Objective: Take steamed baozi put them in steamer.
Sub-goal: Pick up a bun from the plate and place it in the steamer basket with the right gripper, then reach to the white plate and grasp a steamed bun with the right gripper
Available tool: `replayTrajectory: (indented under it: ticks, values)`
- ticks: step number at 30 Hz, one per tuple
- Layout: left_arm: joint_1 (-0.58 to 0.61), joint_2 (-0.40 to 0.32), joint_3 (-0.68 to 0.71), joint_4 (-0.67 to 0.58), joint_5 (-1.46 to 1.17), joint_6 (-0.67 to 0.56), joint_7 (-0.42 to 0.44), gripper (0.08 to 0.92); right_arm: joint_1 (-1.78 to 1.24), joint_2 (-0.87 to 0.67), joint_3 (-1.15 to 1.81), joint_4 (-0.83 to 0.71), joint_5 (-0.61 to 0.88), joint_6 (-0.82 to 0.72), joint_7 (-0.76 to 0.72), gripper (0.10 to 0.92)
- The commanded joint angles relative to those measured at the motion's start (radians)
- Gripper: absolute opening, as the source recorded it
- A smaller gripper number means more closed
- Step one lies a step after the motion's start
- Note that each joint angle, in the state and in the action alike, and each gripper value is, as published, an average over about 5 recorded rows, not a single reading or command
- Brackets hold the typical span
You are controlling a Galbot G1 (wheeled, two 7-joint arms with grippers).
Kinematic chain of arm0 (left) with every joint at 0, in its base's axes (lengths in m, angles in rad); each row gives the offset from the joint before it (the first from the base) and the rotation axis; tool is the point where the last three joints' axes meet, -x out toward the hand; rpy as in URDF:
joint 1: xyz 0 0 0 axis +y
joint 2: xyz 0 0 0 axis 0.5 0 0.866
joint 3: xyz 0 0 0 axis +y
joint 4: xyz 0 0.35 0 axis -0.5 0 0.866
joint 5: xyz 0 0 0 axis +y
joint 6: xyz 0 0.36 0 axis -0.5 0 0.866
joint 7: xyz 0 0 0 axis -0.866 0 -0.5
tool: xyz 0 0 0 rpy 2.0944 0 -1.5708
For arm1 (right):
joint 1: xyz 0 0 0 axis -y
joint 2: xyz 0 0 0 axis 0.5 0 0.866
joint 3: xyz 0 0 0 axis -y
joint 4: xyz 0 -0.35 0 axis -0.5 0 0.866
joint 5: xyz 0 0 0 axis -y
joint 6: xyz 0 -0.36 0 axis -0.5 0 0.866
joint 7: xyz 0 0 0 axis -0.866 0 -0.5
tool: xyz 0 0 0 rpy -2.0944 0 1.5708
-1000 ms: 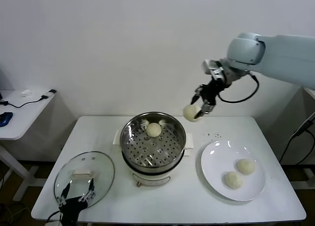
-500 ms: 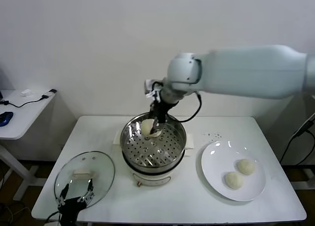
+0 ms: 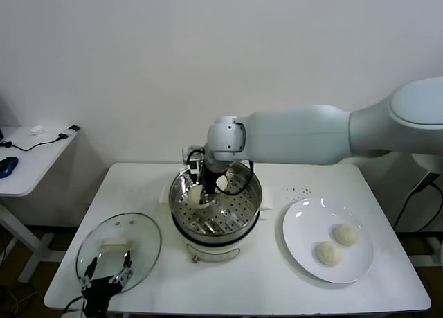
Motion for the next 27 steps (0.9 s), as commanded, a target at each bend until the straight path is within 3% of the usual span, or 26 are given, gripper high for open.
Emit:
replayTrajectory:
  ticks: [1, 8, 13, 17, 23, 27]
  values:
    - [0.002, 0.0, -0.001, -0.001, -0.002, -0.001, 0.0, 0.823, -0.099, 0.047, 0.017, -0.091, -0.022, 0.001, 0.047, 0.628]
    - [0.01, -0.001, -0.001, -0.008, -0.002, -0.004, -0.001, 0.823, -0.107, 0.054, 0.022, -0.084, -0.022, 0.0, 0.063, 0.636]
    - [0.014, -0.003, -0.001, -0.011, 0.0, -0.005, -0.002, 0.823, -0.05, 0.01, 0.031, -0.049, -0.027, 0.036, 0.014, 0.75]
    - [0.015, -0.006, -0.001, -0.015, 0.003, -0.004, -0.002, 0.823, 0.089, -0.078, -0.01, -0.001, -0.065, 0.131, -0.132, 0.814]
    - [0.011, -0.009, 0.0, -0.012, 0.023, -0.01, -0.001, 0.823, 0.336, -0.31, -0.103, 0.068, -0.115, 0.279, -0.399, 0.823]
    - [0.006, -0.008, -0.003, -0.009, 0.022, -0.008, -0.001, 0.823, 0.45, -0.478, -0.205, 0.111, -0.176, 0.344, -0.501, 0.823]
